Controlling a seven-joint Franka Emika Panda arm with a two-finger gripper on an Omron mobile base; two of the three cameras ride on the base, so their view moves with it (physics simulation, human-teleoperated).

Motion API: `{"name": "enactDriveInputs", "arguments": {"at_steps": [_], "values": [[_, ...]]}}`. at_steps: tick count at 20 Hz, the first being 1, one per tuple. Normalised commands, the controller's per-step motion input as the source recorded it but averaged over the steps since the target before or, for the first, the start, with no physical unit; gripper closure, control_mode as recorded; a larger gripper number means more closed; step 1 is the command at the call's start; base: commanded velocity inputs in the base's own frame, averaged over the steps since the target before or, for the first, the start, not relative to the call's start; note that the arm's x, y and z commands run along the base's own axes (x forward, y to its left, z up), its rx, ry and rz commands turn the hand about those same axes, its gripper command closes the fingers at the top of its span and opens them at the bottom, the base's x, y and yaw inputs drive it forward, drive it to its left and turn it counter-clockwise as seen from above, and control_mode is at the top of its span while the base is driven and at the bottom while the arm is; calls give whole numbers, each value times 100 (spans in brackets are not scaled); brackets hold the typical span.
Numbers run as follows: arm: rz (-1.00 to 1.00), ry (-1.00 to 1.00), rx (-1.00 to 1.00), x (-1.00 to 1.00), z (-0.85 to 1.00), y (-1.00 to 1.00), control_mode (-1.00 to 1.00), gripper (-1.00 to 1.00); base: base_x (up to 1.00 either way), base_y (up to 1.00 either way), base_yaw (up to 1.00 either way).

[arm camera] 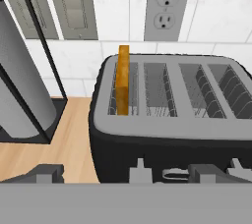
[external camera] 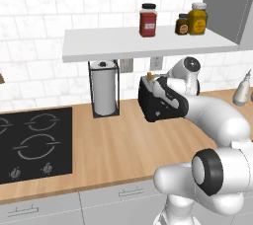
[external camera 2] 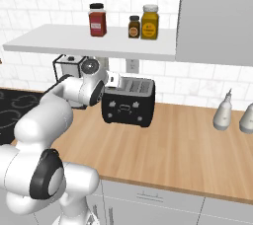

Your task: Start the toaster. Once the lever pops up, take the bread to the plate on the dining counter.

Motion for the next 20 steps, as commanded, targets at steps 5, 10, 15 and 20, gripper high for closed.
{"name": "enactDriveInputs", "arguments": {"at_steps": [5, 10, 15, 20], "values": [[-2, -1, 2, 1, 0, 0, -100, -100, 0, 0, 0], [0, -1, 2, 2, 0, 0, -100, -100, 0, 0, 0], [0, -1, 4, 18, -5, 0, -100, -100, 0, 0, 0], [0, 0, 3, 31, -22, -1, -100, -100, 0, 0, 0]]}}
